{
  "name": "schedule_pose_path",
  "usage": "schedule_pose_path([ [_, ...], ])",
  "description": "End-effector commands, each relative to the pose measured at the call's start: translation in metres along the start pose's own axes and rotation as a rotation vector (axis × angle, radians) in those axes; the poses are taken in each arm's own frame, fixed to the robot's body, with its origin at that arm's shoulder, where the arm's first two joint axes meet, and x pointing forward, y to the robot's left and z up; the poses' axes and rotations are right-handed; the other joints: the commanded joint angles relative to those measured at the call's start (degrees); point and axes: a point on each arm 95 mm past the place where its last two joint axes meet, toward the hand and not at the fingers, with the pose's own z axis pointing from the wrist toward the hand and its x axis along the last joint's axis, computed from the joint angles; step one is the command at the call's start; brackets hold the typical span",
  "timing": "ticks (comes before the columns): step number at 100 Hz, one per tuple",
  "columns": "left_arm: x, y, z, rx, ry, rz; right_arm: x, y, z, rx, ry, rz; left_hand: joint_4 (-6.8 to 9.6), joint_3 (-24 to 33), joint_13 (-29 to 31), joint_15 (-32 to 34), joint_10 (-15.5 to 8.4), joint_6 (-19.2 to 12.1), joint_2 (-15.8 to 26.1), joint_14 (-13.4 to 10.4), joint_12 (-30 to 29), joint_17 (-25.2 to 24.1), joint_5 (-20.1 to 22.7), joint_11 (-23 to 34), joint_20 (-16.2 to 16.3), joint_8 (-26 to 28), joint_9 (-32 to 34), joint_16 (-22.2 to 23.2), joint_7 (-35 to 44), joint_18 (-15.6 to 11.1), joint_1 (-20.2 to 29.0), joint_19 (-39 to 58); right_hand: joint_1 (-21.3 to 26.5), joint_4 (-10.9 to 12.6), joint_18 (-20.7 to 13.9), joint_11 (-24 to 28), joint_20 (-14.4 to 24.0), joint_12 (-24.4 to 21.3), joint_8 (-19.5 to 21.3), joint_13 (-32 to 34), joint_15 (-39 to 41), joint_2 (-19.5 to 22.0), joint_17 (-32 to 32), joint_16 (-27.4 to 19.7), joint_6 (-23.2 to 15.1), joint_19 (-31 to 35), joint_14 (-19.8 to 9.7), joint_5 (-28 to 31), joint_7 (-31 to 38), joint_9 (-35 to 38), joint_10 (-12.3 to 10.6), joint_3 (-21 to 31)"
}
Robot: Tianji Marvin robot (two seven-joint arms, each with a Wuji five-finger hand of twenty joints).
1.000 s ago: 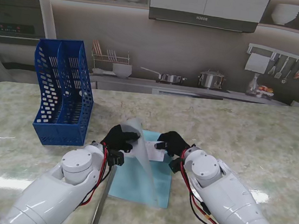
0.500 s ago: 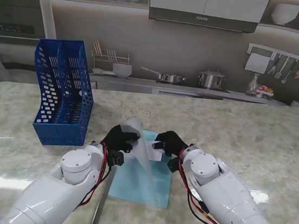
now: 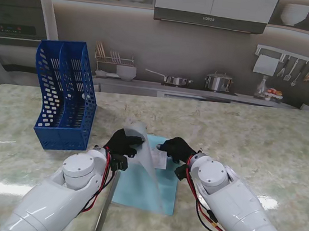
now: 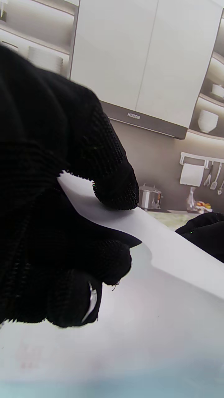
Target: Open the sliding file folder, put the receipt in and insert it into the document holder
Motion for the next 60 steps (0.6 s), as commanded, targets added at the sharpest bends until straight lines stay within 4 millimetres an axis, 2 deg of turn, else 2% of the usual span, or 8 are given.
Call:
schedule_pose_path([
  [1, 0.002, 0.0, 0.001, -0.007, -0.004, -0.009, -0.005, -0.004, -0.003, -0.002, -0.015, -0.005, 3.02, 7.6, 1.77, 3.49, 7.19, -1.8, 0.17, 11.33, -0.18, 6.3, 2.11, 1.25, -1.08, 0.93, 1.21, -0.41, 3.07, -13.07, 3.03, 6.72, -2.92, 1.29, -6.44, 9.18, 1.57, 2.37, 0.21, -0.89, 3.41, 2.89, -0.51, -0.09, 4.52, 8.34, -2.76, 2.88, -3.58, 4.34, 2.98, -2.19],
  [15, 0.001, -0.001, 0.002, -0.011, -0.012, -0.02, -0.007, -0.005, -0.006, -0.005, -0.041, -0.005, 3.04, 7.61, 1.68, 3.47, 7.18, -1.77, 0.19, 11.25, -0.19, 6.29, 2.03, 1.24, -1.12, 0.96, 1.15, -0.43, 3.02, -13.21, 3.06, 6.73, -5.36, 0.71, -4.95, 7.42, 3.43, 2.36, -2.82, -0.94, 3.08, 6.69, -3.37, -1.93, 6.65, 6.68, -1.04, 0.44, -9.57, 1.39, 4.85, -5.4],
  [32, 0.0, -0.002, 0.002, -0.011, -0.017, -0.017, -0.013, -0.004, -0.008, -0.002, -0.075, 0.032, 3.02, 7.58, 1.73, 3.49, 7.14, -1.87, 0.18, 11.39, -0.16, 6.29, 2.09, 1.28, -1.15, 1.0, 1.18, -0.42, 3.05, -13.27, 3.04, 6.75, -12.39, -0.14, -2.67, 5.17, 7.27, 1.84, -6.84, -1.04, 2.56, 8.94, -7.68, -5.0, 10.24, 4.01, 1.61, -5.21, -19.88, -2.74, 7.93, -7.39],
  [51, 0.001, -0.002, 0.002, -0.011, -0.015, -0.008, -0.017, 0.001, -0.013, -0.018, -0.087, 0.083, 3.02, 7.58, 1.73, 3.49, 7.16, -2.38, 0.19, 11.41, -0.14, 6.29, 2.19, 1.29, -1.17, 1.14, 1.2, -0.42, 3.21, -13.28, 3.02, 6.76, -16.96, -0.36, 0.05, 1.16, 12.7, -0.03, -7.6, -1.36, 1.07, 10.31, -14.74, -11.87, 12.38, -0.63, 5.12, -10.99, -27.37, -8.42, 11.28, -8.83],
  [60, 0.001, -0.003, 0.002, -0.012, -0.014, -0.007, -0.017, 0.004, -0.017, -0.025, -0.091, 0.105, 3.05, 7.63, 1.72, 3.5, 7.13, -2.98, 0.16, 11.31, -0.13, 6.29, 2.0, 1.29, -1.19, 1.33, 1.21, -0.41, 3.5, -13.28, 3.03, 6.77, -17.7, -0.44, 0.95, -0.87, 14.02, -1.04, -8.04, -3.09, -0.08, 10.51, -17.09, -12.37, 13.05, -1.61, 6.79, -12.67, -29.42, -10.33, 12.74, -9.17],
])
